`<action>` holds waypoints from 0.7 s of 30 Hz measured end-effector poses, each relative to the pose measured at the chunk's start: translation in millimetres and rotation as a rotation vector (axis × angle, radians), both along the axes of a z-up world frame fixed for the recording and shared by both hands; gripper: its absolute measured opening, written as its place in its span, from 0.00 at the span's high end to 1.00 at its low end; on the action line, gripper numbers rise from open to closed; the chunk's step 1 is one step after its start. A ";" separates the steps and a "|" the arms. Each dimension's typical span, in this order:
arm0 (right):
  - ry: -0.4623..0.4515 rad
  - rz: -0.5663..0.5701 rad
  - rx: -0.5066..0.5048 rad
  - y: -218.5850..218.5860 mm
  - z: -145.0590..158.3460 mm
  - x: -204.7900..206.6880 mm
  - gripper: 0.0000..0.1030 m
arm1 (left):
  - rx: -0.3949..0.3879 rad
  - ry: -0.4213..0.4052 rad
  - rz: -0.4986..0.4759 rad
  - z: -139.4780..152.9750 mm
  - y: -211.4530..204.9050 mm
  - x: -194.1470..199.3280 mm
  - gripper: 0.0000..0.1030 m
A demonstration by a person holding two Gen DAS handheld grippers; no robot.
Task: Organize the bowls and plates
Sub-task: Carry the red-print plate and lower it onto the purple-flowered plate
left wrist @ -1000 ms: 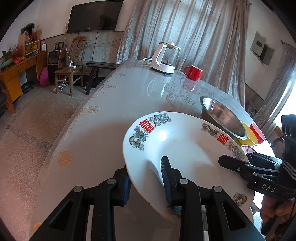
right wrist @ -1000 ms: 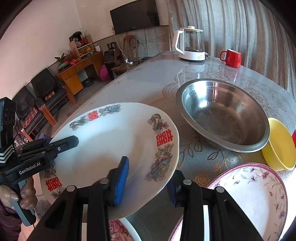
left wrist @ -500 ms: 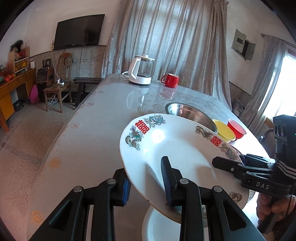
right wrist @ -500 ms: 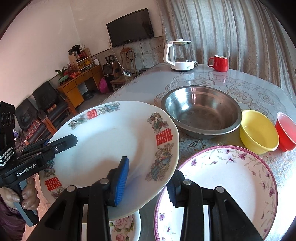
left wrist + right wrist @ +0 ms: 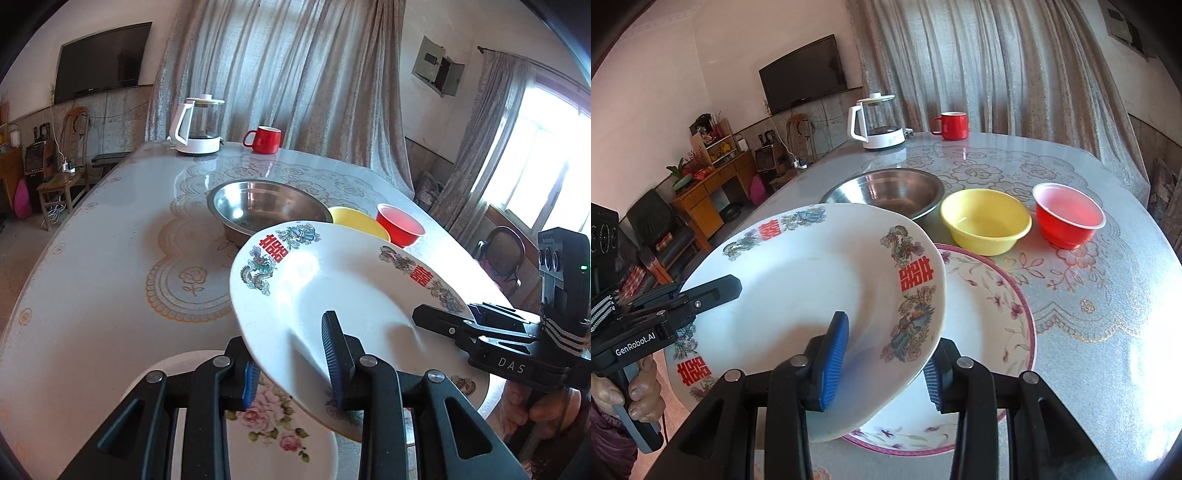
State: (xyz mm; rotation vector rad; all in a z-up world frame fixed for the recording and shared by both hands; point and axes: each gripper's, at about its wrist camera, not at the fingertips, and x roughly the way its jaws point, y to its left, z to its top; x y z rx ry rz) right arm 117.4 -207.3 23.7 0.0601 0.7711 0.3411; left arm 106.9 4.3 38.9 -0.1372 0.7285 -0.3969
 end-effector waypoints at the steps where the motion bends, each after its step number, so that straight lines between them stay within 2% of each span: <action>1: 0.004 -0.016 -0.003 -6.8 -2.1 -1.6 0.64 | 0.000 0.009 -0.008 -2.0 -8.5 0.7 0.70; 11: 0.052 -0.124 -0.022 -54.6 -22.0 -3.1 0.64 | 0.012 0.097 -0.057 -22.2 -51.3 12.3 0.68; 21: 0.058 -0.161 -0.086 -59.4 -33.6 6.3 0.64 | 0.024 0.144 -0.037 -36.7 -55.3 24.8 0.68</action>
